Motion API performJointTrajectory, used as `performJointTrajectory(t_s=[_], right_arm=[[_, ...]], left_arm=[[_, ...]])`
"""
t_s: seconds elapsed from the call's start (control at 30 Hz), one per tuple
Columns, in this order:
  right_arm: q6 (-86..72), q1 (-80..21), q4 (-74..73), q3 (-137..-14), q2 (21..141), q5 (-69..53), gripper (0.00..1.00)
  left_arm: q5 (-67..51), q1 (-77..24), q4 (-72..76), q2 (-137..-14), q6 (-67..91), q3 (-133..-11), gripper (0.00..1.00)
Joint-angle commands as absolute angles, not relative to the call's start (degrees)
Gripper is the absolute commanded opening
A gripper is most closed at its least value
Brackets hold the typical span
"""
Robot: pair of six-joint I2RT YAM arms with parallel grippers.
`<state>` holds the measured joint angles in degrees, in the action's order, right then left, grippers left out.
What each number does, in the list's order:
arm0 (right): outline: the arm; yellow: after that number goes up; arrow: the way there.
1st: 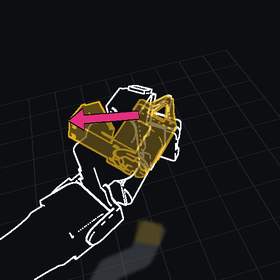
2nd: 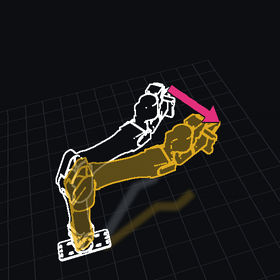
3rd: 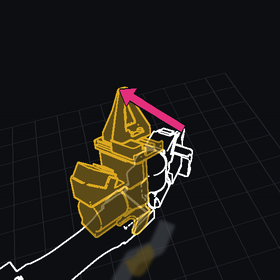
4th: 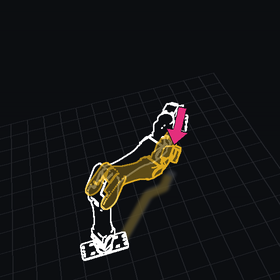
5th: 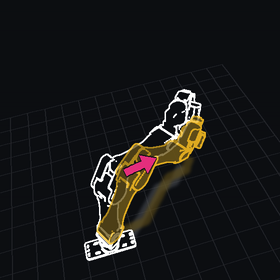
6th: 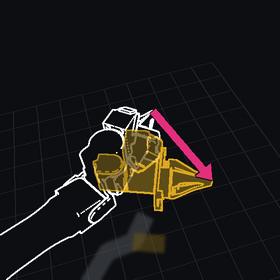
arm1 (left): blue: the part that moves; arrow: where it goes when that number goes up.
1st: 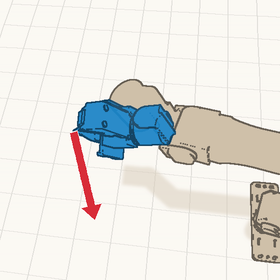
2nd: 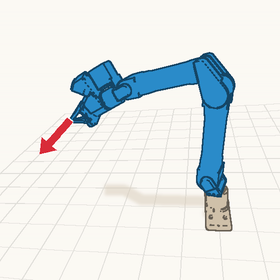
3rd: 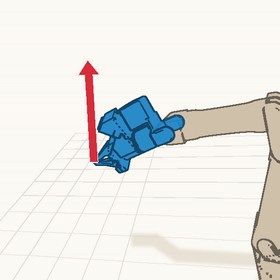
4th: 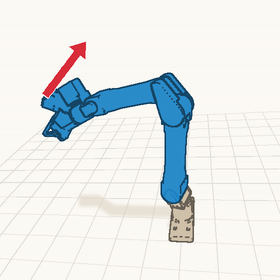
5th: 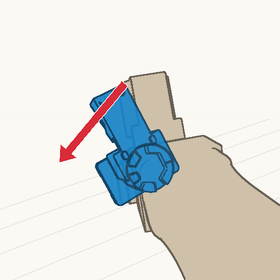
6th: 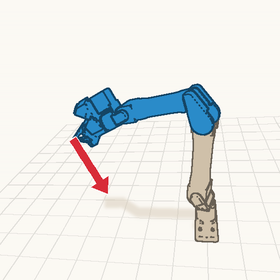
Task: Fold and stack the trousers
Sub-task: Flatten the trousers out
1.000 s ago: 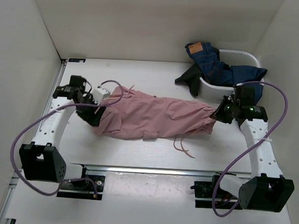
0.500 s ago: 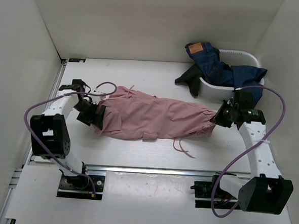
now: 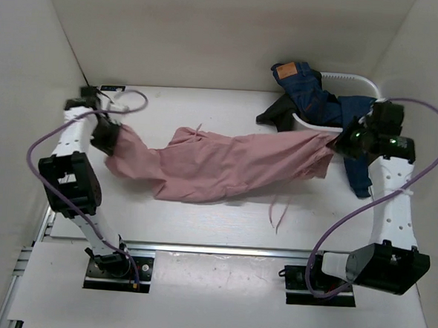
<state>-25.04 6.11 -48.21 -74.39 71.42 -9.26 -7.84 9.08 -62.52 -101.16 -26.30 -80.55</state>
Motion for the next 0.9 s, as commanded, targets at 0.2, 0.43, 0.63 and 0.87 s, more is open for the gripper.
performJointTrajectory(t_s=[0.2,0.43,0.63,0.87], right_arm=[[-24.8,11.2,-58.0,-94.9,73.0,-15.7,0.00],[-21.0,14.2,-64.3,-94.8,66.8,-2.5,0.00],[-22.3,14.2,-65.0,-91.9,65.7,-4.3,0.00],[-18.4,14.2,-60.6,-80.4,59.8,-25.1,0.00]], left_arm=[[12.7,28.1,-70.4,-100.6,-42.4,-100.0,0.14],[19.9,32.1,-65.6,-100.7,-45.3,-93.1,0.14],[20.4,33.2,-65.6,-102.0,-45.3,-94.5,0.14],[17.2,33.2,-65.0,-102.0,-45.9,-90.5,0.14]])
